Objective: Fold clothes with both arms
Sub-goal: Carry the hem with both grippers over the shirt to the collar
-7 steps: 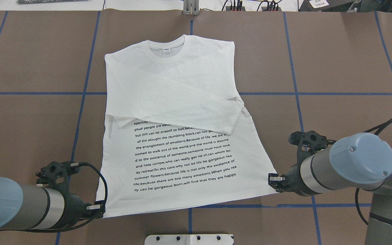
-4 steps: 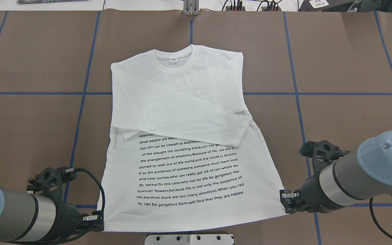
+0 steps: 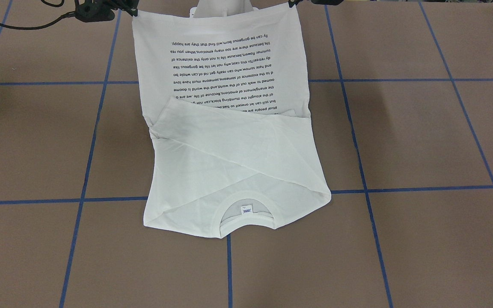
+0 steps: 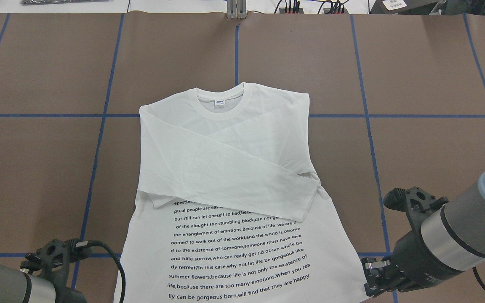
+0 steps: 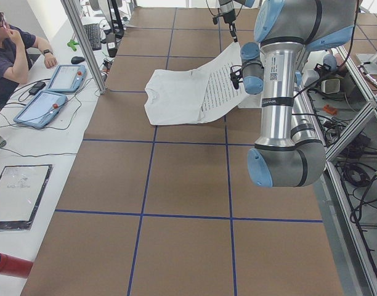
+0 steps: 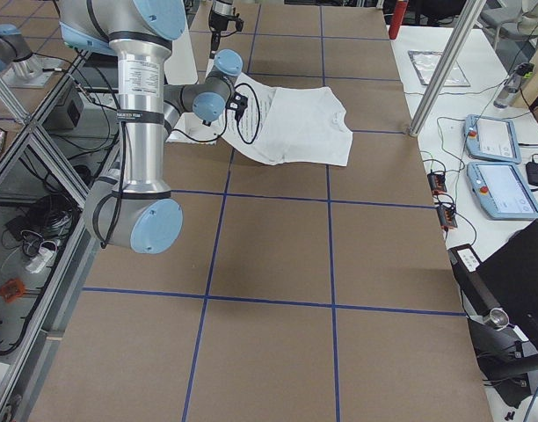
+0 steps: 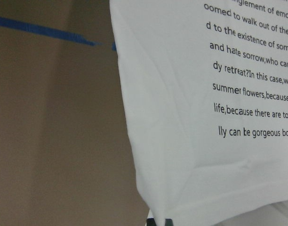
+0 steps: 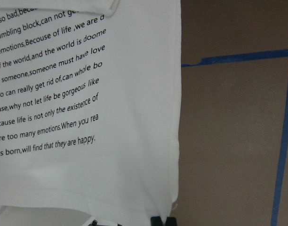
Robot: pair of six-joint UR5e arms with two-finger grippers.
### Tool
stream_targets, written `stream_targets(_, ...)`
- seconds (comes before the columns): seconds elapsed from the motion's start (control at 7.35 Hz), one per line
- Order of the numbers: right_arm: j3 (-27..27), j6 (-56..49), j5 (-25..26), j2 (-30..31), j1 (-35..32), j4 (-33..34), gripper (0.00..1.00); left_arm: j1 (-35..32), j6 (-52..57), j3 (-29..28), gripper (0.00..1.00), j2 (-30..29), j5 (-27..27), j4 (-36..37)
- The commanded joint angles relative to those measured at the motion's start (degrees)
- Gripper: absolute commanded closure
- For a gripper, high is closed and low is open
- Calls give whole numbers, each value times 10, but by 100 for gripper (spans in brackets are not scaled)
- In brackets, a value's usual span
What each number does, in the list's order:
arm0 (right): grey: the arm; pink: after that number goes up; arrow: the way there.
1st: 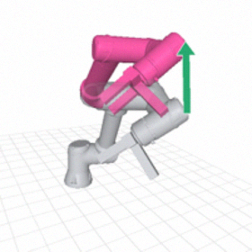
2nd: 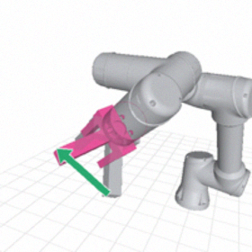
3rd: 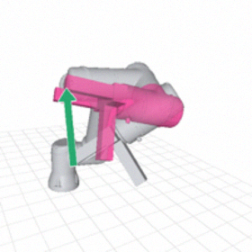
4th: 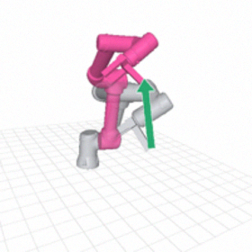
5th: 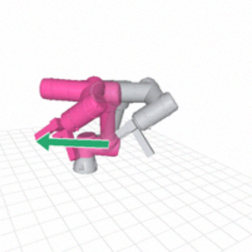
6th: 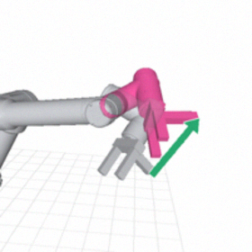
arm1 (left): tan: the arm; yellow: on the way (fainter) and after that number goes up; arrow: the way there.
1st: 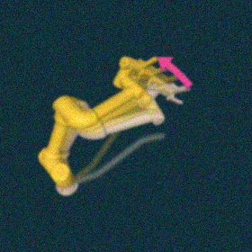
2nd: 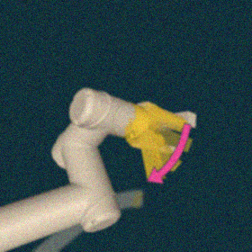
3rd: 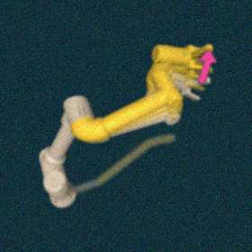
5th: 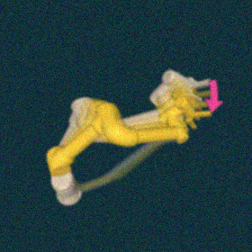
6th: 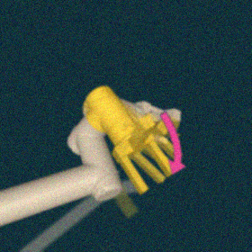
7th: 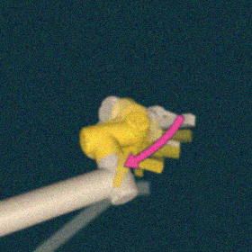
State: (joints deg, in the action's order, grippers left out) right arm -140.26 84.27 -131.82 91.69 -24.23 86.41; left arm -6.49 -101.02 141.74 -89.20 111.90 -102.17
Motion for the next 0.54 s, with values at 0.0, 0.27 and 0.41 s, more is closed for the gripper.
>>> stream_targets(0.0,12,-1,-7,-12,-48,-1,100,-15,-6,1,100,-4,5,5)
stream_targets(0.27,82,-2,-4,-95,-111,-1,100,-87,1,-4,100,-18,7,6)
stream_targets(0.41,100,-2,-4,-113,-140,-1,100,-150,4,-9,100,-25,40,6)
